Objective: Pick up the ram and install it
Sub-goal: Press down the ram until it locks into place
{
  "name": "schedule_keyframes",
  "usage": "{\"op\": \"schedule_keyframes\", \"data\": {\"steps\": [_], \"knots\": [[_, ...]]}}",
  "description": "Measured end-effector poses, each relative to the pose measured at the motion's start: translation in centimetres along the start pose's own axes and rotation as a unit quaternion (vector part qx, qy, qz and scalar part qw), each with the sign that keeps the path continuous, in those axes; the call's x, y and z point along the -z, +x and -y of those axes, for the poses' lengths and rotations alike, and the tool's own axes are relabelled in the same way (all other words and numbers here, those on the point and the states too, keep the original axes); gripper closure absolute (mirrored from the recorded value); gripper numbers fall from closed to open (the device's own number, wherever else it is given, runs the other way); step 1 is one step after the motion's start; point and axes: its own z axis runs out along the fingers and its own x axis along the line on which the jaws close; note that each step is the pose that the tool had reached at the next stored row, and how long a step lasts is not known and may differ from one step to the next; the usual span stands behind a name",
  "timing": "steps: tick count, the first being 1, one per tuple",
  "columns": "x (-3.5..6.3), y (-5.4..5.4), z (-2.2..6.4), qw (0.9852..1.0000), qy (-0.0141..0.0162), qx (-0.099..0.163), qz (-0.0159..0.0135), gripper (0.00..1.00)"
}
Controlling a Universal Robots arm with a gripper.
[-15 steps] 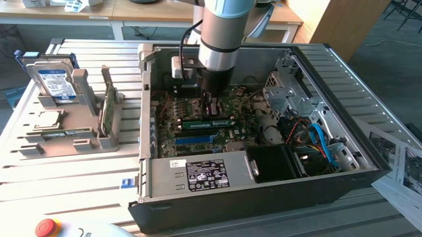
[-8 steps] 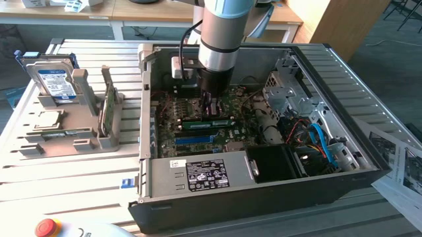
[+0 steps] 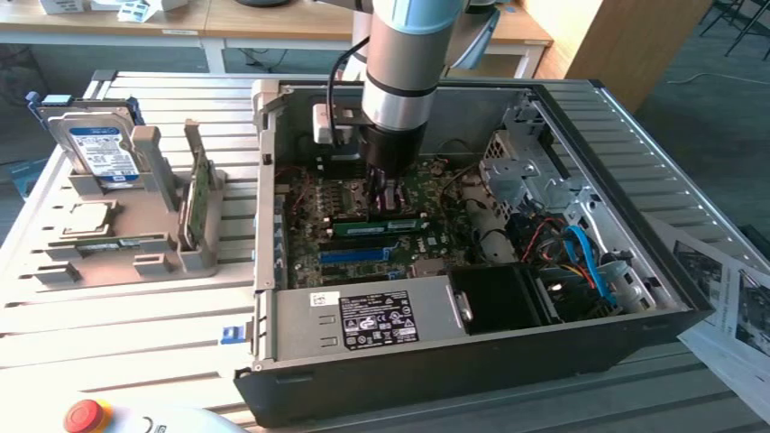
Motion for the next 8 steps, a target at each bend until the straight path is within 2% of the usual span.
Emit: {"op": "schedule_keyframes", "data": {"steps": [8], "knots": [[-0.04,0.00,0.00,1.0000,0.0000,0.000,0.0000,0.90]]}}
